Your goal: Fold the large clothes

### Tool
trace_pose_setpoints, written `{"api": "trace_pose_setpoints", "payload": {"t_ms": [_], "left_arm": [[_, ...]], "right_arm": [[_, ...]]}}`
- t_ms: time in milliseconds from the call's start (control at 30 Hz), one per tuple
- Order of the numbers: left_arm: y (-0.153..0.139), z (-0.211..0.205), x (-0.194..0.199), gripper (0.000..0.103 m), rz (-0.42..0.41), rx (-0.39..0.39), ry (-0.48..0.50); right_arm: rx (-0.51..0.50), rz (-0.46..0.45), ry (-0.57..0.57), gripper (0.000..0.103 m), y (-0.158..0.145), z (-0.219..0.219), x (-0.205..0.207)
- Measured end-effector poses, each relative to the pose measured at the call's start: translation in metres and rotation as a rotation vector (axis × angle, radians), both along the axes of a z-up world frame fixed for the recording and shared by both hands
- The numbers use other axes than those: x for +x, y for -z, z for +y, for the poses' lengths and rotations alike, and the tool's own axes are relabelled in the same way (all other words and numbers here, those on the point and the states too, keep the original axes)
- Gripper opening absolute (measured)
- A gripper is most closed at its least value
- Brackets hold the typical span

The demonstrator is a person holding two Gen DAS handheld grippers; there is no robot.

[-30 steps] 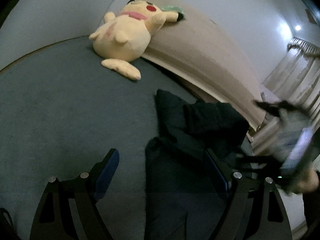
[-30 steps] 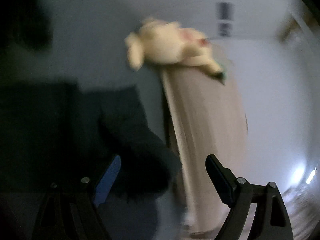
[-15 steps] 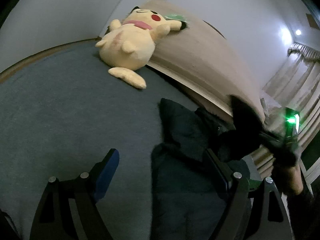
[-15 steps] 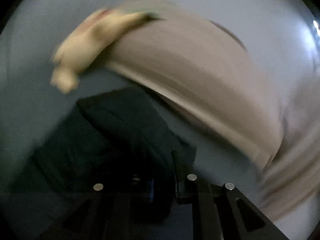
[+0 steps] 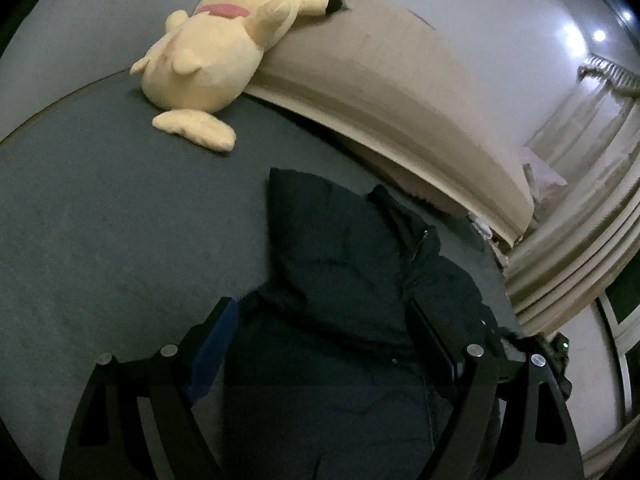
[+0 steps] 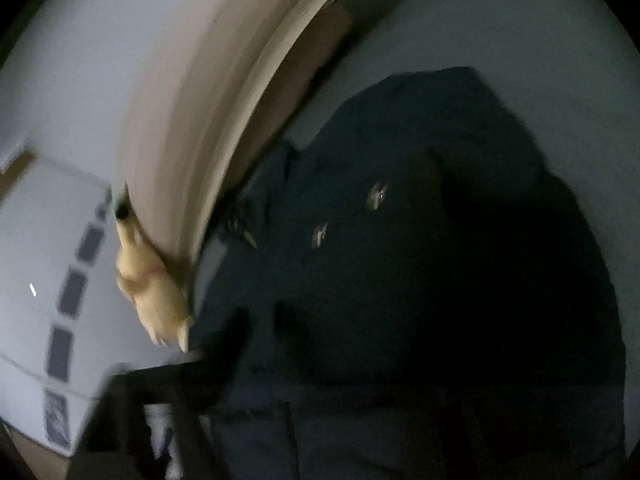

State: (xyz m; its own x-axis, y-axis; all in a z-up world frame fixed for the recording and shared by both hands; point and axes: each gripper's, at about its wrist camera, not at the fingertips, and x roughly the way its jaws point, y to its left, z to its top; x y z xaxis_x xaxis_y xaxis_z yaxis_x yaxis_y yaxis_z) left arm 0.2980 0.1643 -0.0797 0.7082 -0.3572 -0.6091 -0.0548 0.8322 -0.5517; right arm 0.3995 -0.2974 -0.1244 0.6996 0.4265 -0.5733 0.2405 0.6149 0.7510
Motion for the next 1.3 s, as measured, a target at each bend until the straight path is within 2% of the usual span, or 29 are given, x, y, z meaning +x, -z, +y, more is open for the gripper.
{"api": "trace_pose_setpoints", "payload": {"t_ms": [100, 133, 167, 200, 233, 333, 433, 467, 533, 600, 733, 800, 867, 933, 1000, 1033, 1067, 1100, 1167, 1233, 1300], "left_arm": [[0.003, -0.003, -0.001, 0.086, 0.017, 0.02, -0.003], [0.004, -0.003, -0.001, 0.086, 0.022, 0.02, -0.007], [0.005, -0.003, -0.002, 0.086, 0.026, 0.02, -0.009], [0.004, -0.003, -0.002, 0.086, 0.03, 0.022, -0.012], [0.002, -0.003, -0.003, 0.085, 0.03, 0.027, -0.015], [-0.005, -0.003, -0.004, 0.086, 0.012, 0.061, -0.016], [-0.011, -0.001, -0.002, 0.086, -0.003, 0.076, -0.024], [-0.013, 0.0, 0.0, 0.086, -0.005, 0.081, -0.028], [-0.015, -0.001, 0.004, 0.086, -0.01, 0.09, -0.033], [-0.017, -0.005, 0.01, 0.086, -0.017, 0.092, -0.035], [-0.021, -0.03, 0.031, 0.086, -0.025, 0.143, 0.0], [-0.025, -0.054, 0.044, 0.086, -0.035, 0.217, 0.033], [-0.025, -0.075, 0.056, 0.086, -0.045, 0.289, 0.056], [-0.018, -0.095, 0.069, 0.086, -0.031, 0.38, 0.063], [-0.003, -0.111, 0.082, 0.086, 0.014, 0.481, 0.073], [0.012, -0.117, 0.09, 0.085, 0.074, 0.539, 0.074], [0.025, -0.12, 0.096, 0.085, 0.125, 0.562, 0.087], [0.044, -0.122, 0.102, 0.086, 0.191, 0.574, 0.116], [0.054, -0.12, 0.1, 0.088, 0.18, 0.592, 0.112], [0.051, -0.117, 0.097, 0.088, 0.167, 0.583, 0.1], [0.04, -0.112, 0.092, 0.088, 0.149, 0.559, 0.084]], "right_arm": [[0.055, -0.012, 0.006, 0.087, 0.003, -0.003, 0.009], [0.058, 0.002, -0.006, 0.082, 0.003, -0.003, 0.015], [0.053, 0.009, -0.016, 0.07, 0.002, -0.003, 0.019], [0.025, 0.017, -0.024, 0.02, -0.001, -0.002, 0.02], [-0.049, 0.034, -0.033, 0.013, -0.008, 0.001, 0.022], [-0.254, -0.079, -0.116, 0.01, -0.064, 0.009, 0.018], [-0.445, -0.27, -0.182, 0.01, -0.136, 0.036, 0.017], [-0.487, -0.319, -0.191, 0.01, -0.152, 0.039, 0.015], [-0.531, -0.353, -0.184, 0.01, -0.162, 0.042, 0.016], [-0.565, -0.312, -0.165, 0.01, -0.139, 0.037, 0.019], [-0.512, -0.079, -0.177, 0.01, -0.045, 0.013, 0.036], [-0.452, -0.02, -0.164, 0.012, -0.013, -0.001, 0.036], [-0.38, 0.0, -0.162, 0.016, 0.004, -0.008, 0.034], [-0.375, 0.002, -0.179, 0.016, 0.01, -0.008, 0.032], [-0.346, 0.011, -0.181, 0.022, 0.015, -0.014, 0.032], [-0.332, 0.015, -0.175, 0.03, 0.017, -0.021, 0.028], [-0.316, 0.022, -0.158, 0.037, 0.017, -0.028, 0.026], [-0.3, 0.021, -0.149, 0.045, 0.017, -0.03, 0.024], [-0.247, 0.02, -0.128, 0.053, 0.016, -0.041, 0.016], [-0.242, 0.033, -0.095, 0.059, 0.01, -0.05, 0.009], [-0.281, 0.038, -0.029, 0.063, -0.004, -0.063, -0.005]]}}
